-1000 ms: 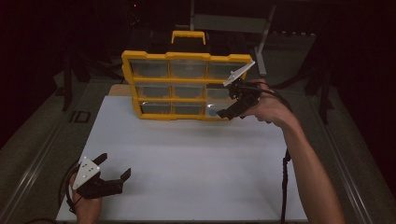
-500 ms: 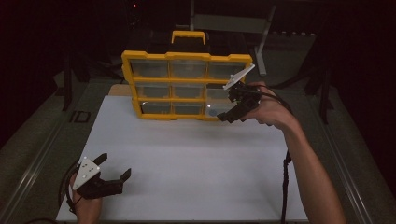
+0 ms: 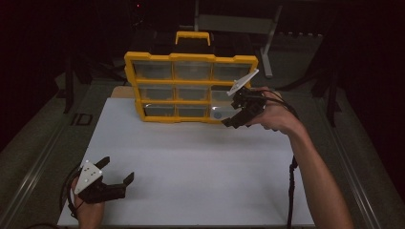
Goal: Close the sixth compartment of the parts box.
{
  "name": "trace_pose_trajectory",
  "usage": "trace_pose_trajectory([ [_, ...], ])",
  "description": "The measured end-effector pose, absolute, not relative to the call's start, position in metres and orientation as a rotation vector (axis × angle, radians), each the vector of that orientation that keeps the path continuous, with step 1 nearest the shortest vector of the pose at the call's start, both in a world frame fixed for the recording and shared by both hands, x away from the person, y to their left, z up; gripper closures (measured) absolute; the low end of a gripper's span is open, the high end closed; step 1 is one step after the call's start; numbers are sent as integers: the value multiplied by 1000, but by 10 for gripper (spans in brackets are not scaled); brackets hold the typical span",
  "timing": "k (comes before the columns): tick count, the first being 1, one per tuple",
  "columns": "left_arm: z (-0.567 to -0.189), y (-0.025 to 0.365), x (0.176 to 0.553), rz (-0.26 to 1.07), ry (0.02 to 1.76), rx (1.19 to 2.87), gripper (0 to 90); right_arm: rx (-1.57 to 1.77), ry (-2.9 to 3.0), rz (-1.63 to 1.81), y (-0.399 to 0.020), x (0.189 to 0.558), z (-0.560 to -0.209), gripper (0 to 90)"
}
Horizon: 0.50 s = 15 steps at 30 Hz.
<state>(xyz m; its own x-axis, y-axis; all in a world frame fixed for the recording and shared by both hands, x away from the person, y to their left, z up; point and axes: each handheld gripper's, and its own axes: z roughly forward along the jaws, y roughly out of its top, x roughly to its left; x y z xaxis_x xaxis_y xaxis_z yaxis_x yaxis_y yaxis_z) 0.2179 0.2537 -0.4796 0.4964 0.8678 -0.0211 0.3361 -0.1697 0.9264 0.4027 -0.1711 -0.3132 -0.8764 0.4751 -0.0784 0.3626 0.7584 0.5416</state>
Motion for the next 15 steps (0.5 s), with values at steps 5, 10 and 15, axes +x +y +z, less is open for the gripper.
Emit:
trace_pose_trajectory([
  [5,-480,254,218,663,1024,1738,0,657,2760,782,-173,403,-316,363],
  [10,-480,253,218,661,1023,1738,0,632,2770,774,-174,402,-319,489],
  [15,-480,253,218,661,1022,1736,0,621,2777,760,-174,402,-323,561],
])
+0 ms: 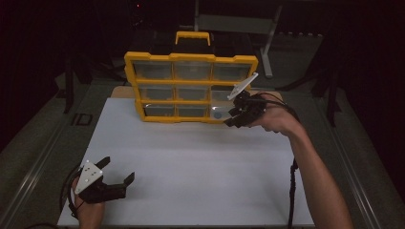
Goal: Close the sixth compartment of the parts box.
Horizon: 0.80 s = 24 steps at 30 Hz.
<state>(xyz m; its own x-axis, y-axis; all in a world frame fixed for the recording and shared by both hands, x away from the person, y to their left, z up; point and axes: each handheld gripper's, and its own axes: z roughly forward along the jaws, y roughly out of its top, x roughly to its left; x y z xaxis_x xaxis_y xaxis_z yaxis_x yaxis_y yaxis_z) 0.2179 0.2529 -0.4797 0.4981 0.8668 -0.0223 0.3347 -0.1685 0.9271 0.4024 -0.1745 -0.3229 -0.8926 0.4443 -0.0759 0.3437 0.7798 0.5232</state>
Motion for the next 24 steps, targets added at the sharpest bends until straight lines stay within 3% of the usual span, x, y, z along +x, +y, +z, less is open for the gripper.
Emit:
trace_pose_trajectory([
  [8,-479,253,218,663,1022,1735,0,636,2765,757,-178,405,-330,716],
  [14,-479,254,218,665,1023,1733,0,661,2733,747,-180,406,-333,885],
  [24,-479,254,217,664,1024,1728,0,676,2715,744,-178,406,-338,895],
])
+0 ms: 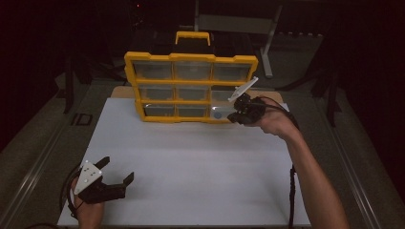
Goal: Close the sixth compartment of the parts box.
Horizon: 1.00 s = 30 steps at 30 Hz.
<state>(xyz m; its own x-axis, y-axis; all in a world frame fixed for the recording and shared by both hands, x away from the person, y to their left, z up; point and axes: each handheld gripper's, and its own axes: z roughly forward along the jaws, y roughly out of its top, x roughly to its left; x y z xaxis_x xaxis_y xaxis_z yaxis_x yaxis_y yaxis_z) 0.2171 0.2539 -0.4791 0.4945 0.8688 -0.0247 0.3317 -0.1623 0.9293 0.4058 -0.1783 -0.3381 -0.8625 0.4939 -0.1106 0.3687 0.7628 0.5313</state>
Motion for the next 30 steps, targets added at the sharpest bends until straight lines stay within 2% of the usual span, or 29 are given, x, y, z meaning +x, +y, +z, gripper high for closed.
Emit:
trace_pose_trajectory([
  [30,-479,254,217,665,1023,1729,0,787,2638,749,-184,414,-367,895],
])
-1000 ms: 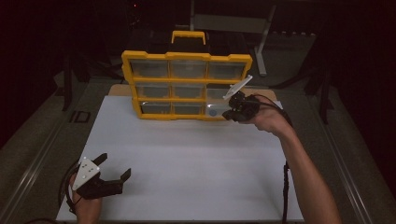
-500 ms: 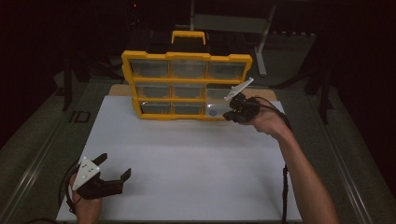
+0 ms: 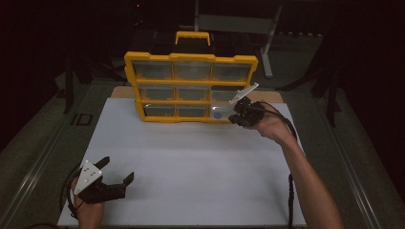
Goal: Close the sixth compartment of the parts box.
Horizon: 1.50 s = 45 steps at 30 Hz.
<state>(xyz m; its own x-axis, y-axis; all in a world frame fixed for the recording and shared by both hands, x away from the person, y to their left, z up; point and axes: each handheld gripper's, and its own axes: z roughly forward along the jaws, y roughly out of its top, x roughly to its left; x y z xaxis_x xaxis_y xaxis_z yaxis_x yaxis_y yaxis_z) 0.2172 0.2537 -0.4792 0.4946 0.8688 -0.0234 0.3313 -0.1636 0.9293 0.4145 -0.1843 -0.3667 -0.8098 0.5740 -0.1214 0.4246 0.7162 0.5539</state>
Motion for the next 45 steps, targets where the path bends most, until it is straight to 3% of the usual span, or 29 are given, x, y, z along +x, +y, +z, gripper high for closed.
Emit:
trace_pose_trajectory([
  [45,-479,254,217,665,1024,1731,0,909,2523,820,-186,433,-367,899],
])
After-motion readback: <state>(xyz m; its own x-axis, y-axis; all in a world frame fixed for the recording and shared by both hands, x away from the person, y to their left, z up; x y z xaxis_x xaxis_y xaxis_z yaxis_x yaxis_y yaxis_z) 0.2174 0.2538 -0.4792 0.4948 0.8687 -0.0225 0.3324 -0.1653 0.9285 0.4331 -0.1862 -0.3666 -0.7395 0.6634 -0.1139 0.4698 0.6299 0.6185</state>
